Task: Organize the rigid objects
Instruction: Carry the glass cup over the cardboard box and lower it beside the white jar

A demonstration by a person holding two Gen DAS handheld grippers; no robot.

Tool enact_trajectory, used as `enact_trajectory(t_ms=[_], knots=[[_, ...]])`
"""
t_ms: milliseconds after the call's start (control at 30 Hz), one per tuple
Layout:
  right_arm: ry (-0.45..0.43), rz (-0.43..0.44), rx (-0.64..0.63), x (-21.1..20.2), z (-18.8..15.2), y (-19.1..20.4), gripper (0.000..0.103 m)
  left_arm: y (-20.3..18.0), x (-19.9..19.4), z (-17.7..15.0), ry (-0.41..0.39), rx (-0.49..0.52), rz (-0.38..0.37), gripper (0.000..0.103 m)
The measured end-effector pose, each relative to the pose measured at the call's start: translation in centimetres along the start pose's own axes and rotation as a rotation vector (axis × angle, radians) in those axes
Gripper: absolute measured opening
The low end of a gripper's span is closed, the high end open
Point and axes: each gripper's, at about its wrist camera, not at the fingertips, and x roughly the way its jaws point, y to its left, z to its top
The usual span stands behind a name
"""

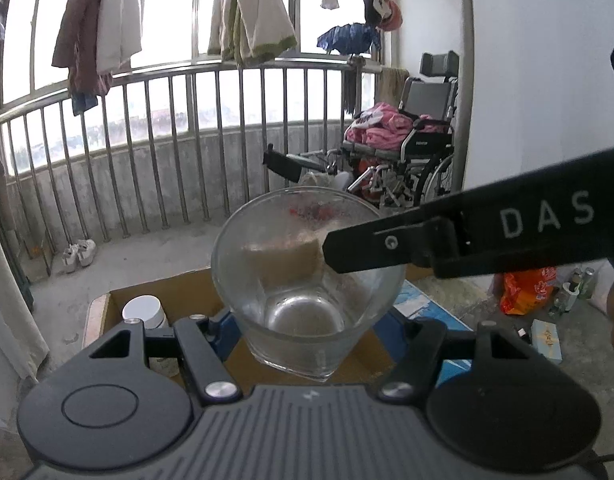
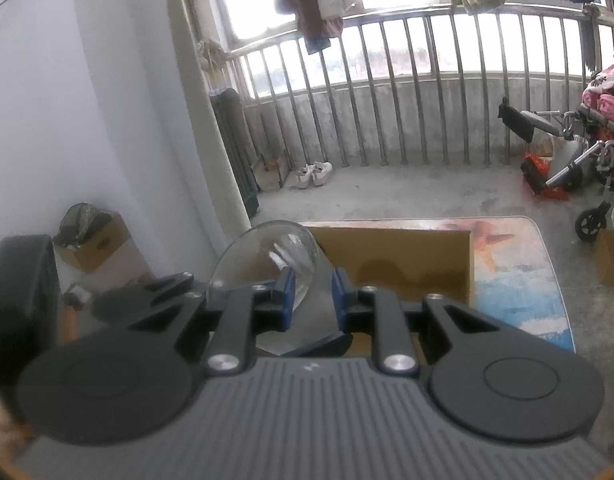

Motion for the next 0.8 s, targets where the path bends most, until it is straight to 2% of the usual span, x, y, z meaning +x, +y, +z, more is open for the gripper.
enact_trajectory(t_ms=[200, 400, 633, 800], knots=[[0.032, 0.027, 0.029, 4.3, 2.0, -2.2, 0.019, 2.3, 3.6, 1.9, 0.079, -0.003, 0.004, 0.070], [0.121, 0.038, 0.109, 9.8, 4.2, -4.6, 0.019, 5.1, 8.4, 2.9, 0.175, -0.025, -0.025, 0.070], [0.234, 0.046, 0.162, 17.6, 4.7, -7.5, 0.019, 8.6, 13.9, 2.0, 0.305, -0.079, -0.027, 0.070], [0.333, 0.076, 0.210, 23.2, 4.5, -8.9, 0.019, 10.9, 17.1, 1.2, 0.399, -0.100, 0.008, 0.070]])
